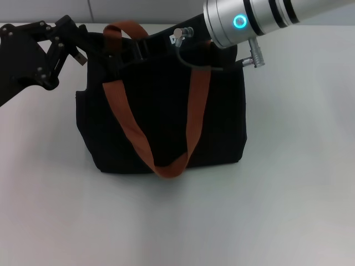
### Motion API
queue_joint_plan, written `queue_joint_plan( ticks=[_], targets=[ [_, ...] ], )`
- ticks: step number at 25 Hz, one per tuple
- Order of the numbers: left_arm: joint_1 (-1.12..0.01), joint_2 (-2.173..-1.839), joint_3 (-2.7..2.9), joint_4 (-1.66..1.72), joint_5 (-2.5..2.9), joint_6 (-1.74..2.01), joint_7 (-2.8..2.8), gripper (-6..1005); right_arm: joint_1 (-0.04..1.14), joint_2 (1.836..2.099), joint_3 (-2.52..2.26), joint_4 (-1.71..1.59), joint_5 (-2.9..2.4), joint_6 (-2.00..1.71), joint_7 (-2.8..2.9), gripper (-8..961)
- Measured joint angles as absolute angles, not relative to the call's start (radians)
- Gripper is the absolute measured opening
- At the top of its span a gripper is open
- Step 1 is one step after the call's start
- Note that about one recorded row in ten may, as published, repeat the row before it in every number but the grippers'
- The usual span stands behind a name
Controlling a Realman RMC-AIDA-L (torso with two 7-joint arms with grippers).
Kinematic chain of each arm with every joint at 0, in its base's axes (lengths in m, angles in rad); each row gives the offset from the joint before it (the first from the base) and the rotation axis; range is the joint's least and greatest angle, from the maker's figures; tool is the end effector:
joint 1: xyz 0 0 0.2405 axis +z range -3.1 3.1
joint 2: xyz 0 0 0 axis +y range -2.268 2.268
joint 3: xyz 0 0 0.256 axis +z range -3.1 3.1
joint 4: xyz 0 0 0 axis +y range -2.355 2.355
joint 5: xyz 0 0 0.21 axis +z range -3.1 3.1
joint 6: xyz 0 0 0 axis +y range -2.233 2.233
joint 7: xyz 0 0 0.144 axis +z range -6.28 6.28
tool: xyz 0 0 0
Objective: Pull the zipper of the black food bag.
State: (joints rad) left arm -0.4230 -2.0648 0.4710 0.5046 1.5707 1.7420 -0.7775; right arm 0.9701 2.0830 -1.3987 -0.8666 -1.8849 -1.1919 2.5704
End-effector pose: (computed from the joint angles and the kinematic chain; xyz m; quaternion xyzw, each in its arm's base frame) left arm -0.2740 0.3066 0.0558 -0.8327 -0.0184 -0.4222 0.3578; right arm 0.0398 0.3998 -0.0673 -0.9177 0.3774 0.1232 0.0165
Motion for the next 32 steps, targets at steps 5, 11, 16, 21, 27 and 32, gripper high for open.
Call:
queue_joint_plan(
  ticks=[5,11,16,21,27,32],
  targets=[
    [-0.423,-2.065,0.471,0.505,1.571,1.743,-0.778,24,0.964,2.083,-1.395,-0.871,-1.893,-1.193,2.574,234],
    [-0.426,-2.065,0.476,0.505,1.571,1.744,-0.779,24,0.986,2.086,-1.403,-0.868,-1.892,-1.191,2.574,216],
    [-0.426,-2.065,0.476,0.505,1.571,1.747,-0.787,24,0.991,2.087,-1.403,-0.865,-1.892,-1.183,2.575,134],
    [-0.426,-2.065,0.471,0.505,1.571,1.75,-0.788,24,0.99,2.088,-1.402,-0.865,-1.893,-1.181,2.575,51],
    [-0.424,-2.065,0.471,0.505,1.571,1.751,-0.788,24,0.984,2.084,-1.393,-0.868,-1.893,-1.201,2.575,19],
    [-0.424,-2.065,0.471,0.505,1.571,1.751,-0.788,24,0.978,2.083,-1.392,-0.864,-1.885,-1.205,2.576,1]
  ],
)
